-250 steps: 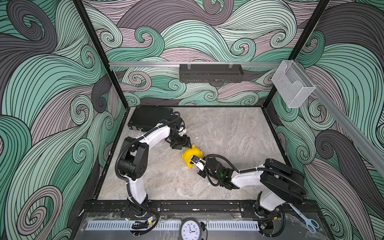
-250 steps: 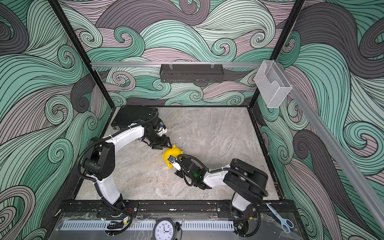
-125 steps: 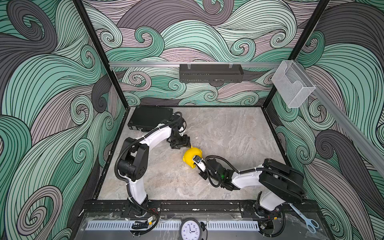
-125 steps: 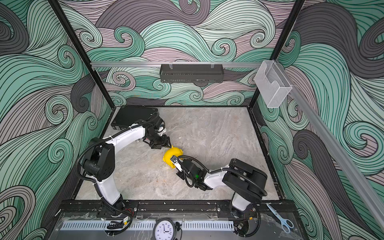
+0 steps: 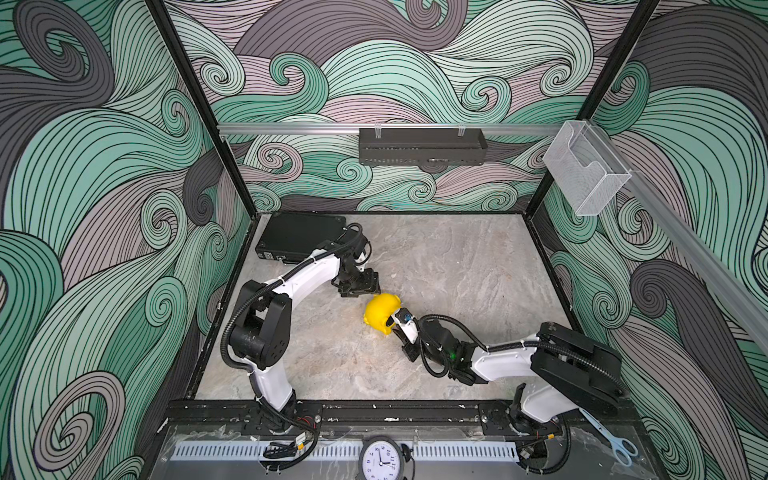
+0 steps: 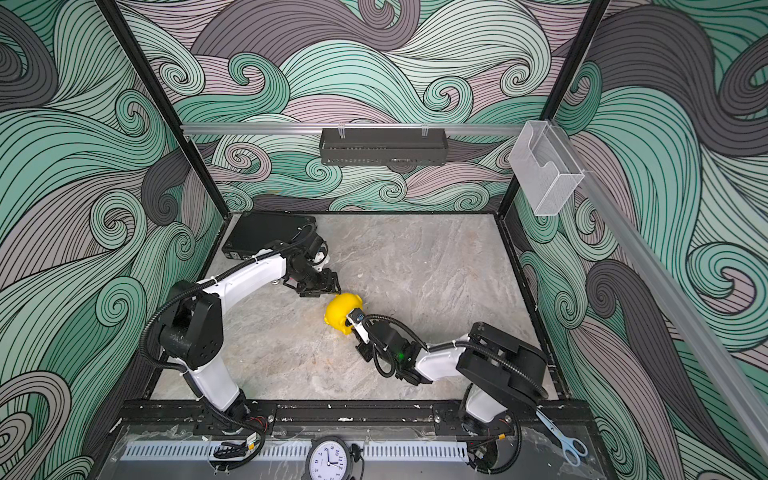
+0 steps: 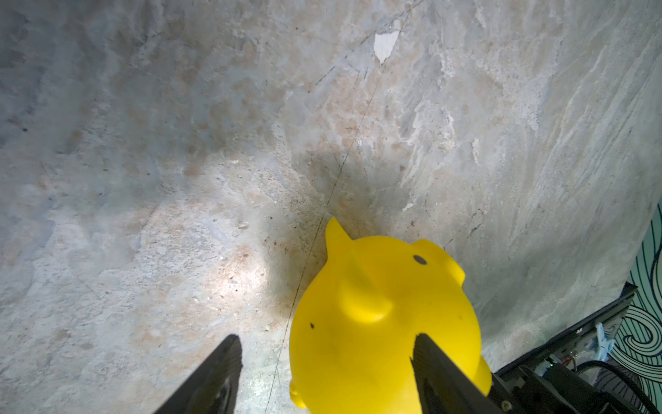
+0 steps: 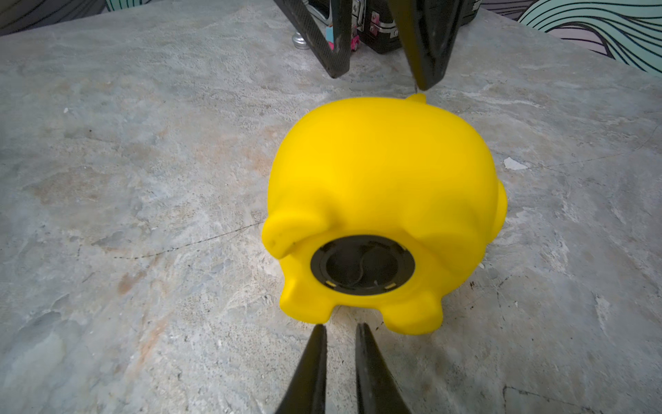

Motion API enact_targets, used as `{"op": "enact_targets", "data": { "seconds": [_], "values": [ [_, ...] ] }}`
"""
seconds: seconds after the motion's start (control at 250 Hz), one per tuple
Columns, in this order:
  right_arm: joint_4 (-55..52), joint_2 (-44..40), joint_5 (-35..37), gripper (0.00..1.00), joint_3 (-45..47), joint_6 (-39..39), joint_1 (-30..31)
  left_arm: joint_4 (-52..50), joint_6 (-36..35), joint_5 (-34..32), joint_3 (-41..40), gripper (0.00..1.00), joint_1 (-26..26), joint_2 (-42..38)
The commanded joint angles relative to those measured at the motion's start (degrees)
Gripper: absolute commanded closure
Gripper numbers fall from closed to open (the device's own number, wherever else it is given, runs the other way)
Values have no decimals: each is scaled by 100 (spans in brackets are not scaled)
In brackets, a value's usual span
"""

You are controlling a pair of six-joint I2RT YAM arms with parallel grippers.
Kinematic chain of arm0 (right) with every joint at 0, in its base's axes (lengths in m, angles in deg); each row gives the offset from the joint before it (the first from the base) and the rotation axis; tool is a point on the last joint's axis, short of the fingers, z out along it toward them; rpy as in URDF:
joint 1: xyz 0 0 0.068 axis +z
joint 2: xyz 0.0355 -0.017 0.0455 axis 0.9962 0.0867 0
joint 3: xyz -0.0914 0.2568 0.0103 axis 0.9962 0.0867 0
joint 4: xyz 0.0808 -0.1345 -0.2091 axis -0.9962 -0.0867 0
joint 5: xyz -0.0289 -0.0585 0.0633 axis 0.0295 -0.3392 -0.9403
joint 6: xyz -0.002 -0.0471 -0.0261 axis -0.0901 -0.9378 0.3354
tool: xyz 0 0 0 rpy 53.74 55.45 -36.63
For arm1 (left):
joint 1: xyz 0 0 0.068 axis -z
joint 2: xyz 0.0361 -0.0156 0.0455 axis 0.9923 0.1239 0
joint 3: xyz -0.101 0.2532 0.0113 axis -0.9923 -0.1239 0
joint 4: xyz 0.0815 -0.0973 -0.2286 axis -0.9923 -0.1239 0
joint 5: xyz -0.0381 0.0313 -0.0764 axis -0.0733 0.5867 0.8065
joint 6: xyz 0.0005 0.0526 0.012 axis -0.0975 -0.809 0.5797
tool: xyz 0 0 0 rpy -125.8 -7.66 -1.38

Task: Open piggy banks
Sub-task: Open the lid on the piggy bank.

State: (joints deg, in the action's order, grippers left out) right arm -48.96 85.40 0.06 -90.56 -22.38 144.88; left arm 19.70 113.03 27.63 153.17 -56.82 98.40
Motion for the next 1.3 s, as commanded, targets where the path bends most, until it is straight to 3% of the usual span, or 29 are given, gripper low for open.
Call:
{"op": "enact_targets", "data": {
  "seconds": [0.0, 0.531, 1.295],
  "values": [
    [-13, -240, 142, 82, -48, 155, -41, -14, 87, -124, 37, 25, 36, -259],
    [-190, -140, -380, 80, -314, 266, -387, 176, 374, -305, -56, 22, 379, -451],
    [-270, 395, -247, 79, -719, 116, -404, 614, 689, -486, -603, 25, 650, -426]
  ]
}}
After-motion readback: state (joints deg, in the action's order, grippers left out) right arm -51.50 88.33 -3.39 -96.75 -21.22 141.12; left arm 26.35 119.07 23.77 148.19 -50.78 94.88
